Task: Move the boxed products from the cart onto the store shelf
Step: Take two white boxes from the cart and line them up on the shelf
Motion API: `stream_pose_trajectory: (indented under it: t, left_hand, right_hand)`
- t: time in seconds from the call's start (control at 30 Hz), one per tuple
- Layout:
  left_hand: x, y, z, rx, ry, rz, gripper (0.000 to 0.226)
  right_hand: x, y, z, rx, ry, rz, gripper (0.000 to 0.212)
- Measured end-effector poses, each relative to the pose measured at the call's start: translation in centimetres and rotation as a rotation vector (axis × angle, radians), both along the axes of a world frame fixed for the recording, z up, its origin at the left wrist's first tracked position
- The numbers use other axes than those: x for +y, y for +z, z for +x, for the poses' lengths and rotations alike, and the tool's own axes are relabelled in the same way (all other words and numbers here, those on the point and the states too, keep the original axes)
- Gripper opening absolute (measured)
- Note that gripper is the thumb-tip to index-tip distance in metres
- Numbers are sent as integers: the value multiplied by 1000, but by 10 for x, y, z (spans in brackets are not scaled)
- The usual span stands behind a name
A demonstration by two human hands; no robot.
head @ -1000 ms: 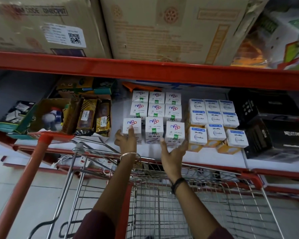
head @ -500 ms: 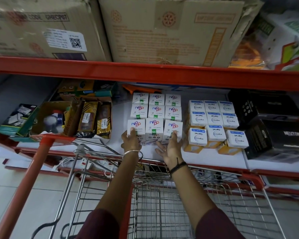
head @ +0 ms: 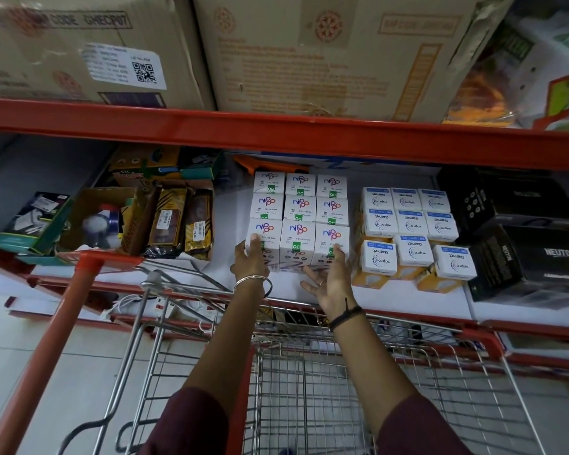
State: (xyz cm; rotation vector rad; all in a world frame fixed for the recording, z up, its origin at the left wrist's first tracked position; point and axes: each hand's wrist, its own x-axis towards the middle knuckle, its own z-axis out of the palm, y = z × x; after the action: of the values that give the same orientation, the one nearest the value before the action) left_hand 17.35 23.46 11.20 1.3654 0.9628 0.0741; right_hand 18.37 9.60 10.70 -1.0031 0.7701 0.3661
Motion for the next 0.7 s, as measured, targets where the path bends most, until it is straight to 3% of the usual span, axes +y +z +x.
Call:
stream_pose_trajectory:
  t: [0.33,0.47,0.53,0.63,0.7]
  left_hand:
    - [-2,-4,-4,-40,38,12,48]
    - [-12,1,-10,-30,102,-98,65]
    - [-26,15,-17,-26,210,-52,69]
    - [-62,38,-38,-198,330,33,44]
    - [-96,49,-56,-300,204,-23,18]
  right_hand:
    - [-7,3,0,-27,112,-37,69]
    - [-18,12,-11,-35,173,-37,74]
    - [-29,22,-23,-55,197,-45,69]
    - [-60,38,-48,-127,165,-100,51]
    - [-90,38,-63,-183,81,-170,49]
